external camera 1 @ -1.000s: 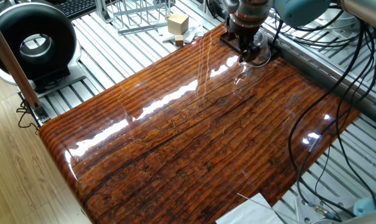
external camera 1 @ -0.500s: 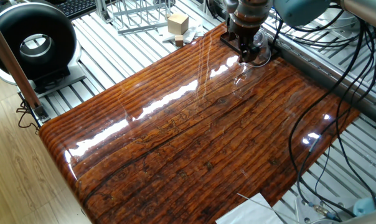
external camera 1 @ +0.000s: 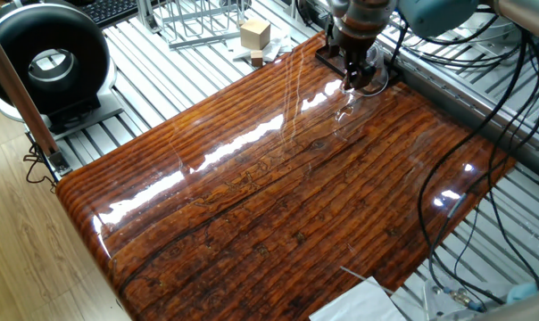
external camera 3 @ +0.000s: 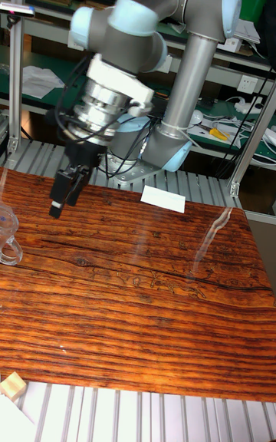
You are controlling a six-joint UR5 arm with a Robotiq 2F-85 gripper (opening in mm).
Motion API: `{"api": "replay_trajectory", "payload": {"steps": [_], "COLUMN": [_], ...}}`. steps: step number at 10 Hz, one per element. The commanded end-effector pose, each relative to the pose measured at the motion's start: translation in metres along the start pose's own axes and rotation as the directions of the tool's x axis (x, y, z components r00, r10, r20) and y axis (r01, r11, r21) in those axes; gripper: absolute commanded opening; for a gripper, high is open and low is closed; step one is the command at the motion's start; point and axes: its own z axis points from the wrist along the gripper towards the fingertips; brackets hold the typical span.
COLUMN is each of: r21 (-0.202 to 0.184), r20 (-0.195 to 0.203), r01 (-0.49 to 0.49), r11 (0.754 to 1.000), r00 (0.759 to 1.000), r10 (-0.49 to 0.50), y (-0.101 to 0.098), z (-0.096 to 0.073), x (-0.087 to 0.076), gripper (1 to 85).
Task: Take the cup off the cup rack
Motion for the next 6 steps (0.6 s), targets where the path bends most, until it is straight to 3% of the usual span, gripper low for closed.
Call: {"api": "replay_trajectory", "payload": {"steps": [1,3,6], "r21": [0.002,0.005,-0.002], "r20": [0.045,0.041,-0.014], "r01": [0.020,0.046,0.101], "r11": [1.000,0.999,0.995], "r00": [0.999,0.998,0.995], "r10": [-0.020,-0.046,-0.101], "y": [-0.015,-0.016,-0.013], "z": [0.009,0.014,0.014], "x": [0.025,0.042,0.070], "gripper": [72.3,72.3,72.0]}}
